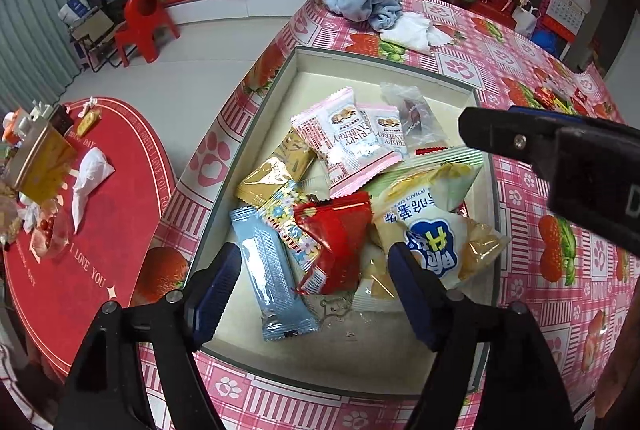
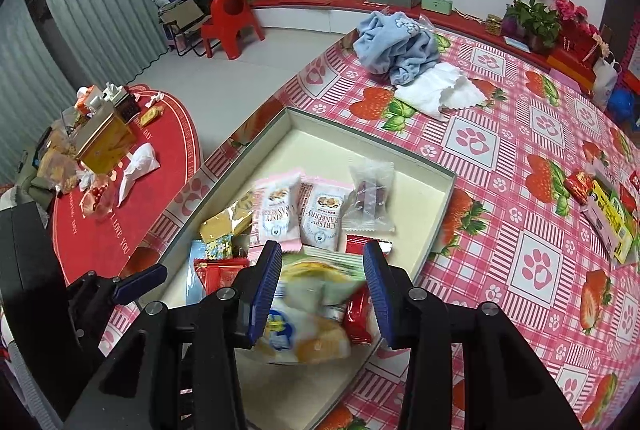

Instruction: Organize snacks

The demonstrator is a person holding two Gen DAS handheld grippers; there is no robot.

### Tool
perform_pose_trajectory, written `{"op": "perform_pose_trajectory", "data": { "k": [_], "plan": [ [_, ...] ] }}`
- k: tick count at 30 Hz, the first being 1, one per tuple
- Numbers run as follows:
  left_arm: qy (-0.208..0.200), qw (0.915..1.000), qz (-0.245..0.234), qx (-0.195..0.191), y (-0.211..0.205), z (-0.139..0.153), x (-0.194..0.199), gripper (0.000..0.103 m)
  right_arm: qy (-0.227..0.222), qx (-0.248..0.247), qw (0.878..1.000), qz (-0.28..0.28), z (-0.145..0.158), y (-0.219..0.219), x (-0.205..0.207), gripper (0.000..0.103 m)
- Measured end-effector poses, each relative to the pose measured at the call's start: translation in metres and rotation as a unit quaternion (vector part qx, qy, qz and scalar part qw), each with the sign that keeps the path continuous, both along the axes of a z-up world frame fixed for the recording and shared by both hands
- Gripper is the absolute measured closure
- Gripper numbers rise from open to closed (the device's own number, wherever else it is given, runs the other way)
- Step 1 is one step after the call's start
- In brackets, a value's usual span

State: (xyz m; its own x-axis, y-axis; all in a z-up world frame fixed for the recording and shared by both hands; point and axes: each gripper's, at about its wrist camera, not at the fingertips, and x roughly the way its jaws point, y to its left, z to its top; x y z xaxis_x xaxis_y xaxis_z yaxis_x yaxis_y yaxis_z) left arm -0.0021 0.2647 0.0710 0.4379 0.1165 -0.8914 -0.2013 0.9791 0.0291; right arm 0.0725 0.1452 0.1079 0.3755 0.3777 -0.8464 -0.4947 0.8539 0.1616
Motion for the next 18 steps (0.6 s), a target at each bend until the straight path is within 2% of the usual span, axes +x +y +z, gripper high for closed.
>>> {"op": "perform_pose_trajectory", "data": {
  "k": [4,8,12,15,18],
  "plan": [
    [0.003,1.0000,-0.007,0.002,-0.004,0.000,-0.001,0.023,-0.002,0.002,1.000,-0.007,0.003,-0.008,-0.001,0.059],
    [0.006,0.9998,-0.006,-0.018,-0.005,0.001,-0.004,0.022,-0.004,0.002,1.000,-0.012,0.006,-0.014,-0.003,0.059],
    [0.005,0.9998,0.010,-0.016,-0.004,0.002,-0.006,0.022,-0.006,0.001,1.000,-0.011,0.008,-0.017,-0.005,0.059],
    [0.019,0.9994,0.027,-0.007,-0.003,0.001,-0.010,0.022,-0.008,0.002,1.000,-0.011,0.009,-0.019,-0.007,0.059],
    [0.020,0.9990,0.038,-0.013,0.001,0.001,-0.012,0.022,-0.009,0.003,1.000,-0.011,0.010,-0.019,-0.008,0.059]
  ]
}}
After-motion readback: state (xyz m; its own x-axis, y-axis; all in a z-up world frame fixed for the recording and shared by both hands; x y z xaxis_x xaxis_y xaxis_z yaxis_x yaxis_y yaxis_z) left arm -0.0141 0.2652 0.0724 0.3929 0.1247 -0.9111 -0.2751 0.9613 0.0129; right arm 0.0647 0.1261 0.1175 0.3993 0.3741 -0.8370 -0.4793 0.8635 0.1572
